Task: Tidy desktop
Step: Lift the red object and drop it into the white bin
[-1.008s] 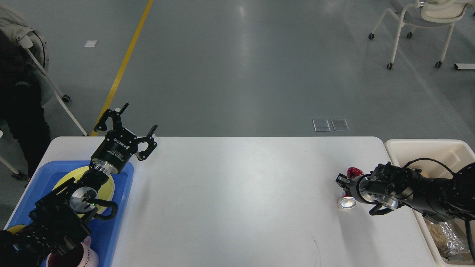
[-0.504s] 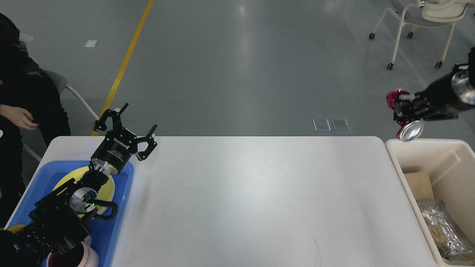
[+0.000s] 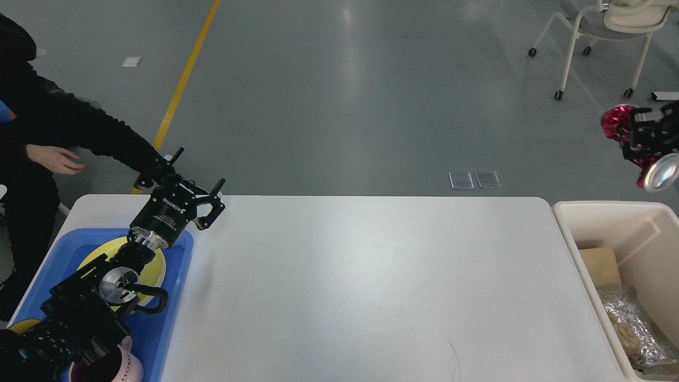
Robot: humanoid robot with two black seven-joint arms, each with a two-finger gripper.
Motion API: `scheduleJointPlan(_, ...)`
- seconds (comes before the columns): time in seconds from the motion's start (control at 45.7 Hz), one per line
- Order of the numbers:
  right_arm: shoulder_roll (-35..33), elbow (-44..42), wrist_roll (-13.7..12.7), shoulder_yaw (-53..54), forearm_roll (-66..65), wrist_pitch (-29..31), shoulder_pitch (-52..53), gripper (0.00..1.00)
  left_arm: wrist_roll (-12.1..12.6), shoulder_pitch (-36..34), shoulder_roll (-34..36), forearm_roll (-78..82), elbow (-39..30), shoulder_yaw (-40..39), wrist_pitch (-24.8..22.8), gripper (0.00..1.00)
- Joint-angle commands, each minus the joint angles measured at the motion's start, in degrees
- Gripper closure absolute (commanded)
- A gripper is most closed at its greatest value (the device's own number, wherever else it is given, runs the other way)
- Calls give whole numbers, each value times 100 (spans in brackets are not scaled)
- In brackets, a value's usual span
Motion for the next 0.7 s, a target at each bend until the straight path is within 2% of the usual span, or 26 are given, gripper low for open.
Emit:
scheduleJointPlan(0.0,28,-1336,407,-15,-314,-1585,-2293,100,0,0,-1,0,1,0,0,0)
scheduleJointPlan(0.066,141,-2293,549,55,-271,-2525,-3576,97,0,0,-1,0,1,0,0,0)
scheduleJointPlan(0.131,545,-3103,593,196,18,-3203,-4790,95,0,0,-1,0,1,0,0,0)
scheduleJointPlan(0.263,1161,-4062,619,644,1389,-3557,-6426,92,0,0,-1,0,1,0,0,0)
scheduleJointPlan(0.35,1609,-4537,619,715,1943,-3873,-7077,79,0,0,-1,0,1,0,0,0)
scheduleJointPlan(0.438,1750,-4661,610,741,2076,-3944,-7333,63,0,0,-1,0,1,0,0,0)
scheduleJointPlan(0.46,1768,-4670,602,750,2094,-3978,-7360,55,0,0,-1,0,1,0,0,0)
scheduleJointPlan(0.526,1803,-4661,593,837,2103,-4058,-7360,1,0,0,-1,0,1,0,0,0)
scheduleJointPlan(0.679,1803,-4679,584,1128,2103,-4049,-7369,0,-9,0,-1,0,1,0,0,0)
